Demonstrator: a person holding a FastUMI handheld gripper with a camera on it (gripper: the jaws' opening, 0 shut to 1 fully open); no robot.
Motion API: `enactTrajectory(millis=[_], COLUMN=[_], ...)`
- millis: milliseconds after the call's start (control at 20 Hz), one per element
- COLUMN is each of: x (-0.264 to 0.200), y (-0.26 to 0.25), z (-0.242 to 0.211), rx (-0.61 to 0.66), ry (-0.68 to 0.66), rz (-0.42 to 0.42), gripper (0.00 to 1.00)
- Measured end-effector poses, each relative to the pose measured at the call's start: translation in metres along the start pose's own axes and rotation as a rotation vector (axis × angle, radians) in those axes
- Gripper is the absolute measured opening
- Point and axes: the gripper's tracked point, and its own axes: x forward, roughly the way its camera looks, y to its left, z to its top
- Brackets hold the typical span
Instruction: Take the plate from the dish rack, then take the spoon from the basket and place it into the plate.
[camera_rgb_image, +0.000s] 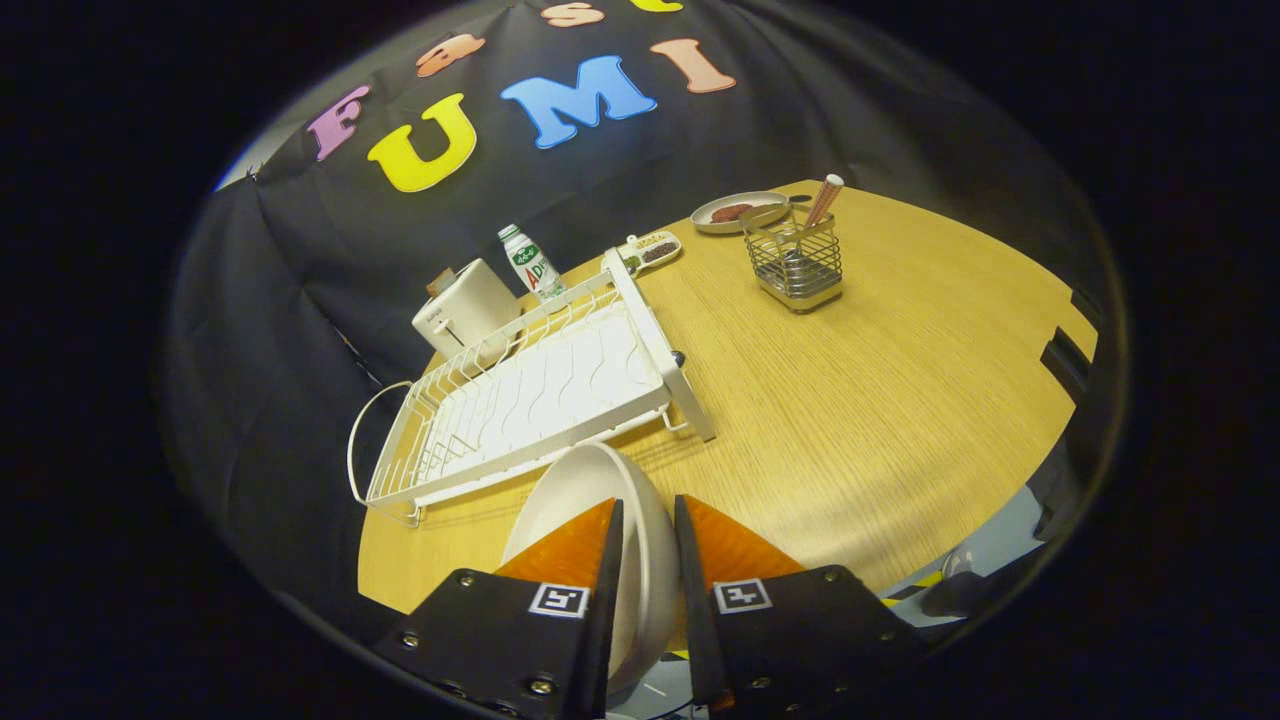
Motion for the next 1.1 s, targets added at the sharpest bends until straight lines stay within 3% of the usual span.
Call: enactTrajectory(millis=[550,1100], x=[-0.006,-0.003], y=[-0.009,-0.087], z=[0.052,0.171], rx=[-0.023,0.027], ry=[-0.106,-0.321], rz=[-0.031,-0.214], gripper=[0.32,0.32])
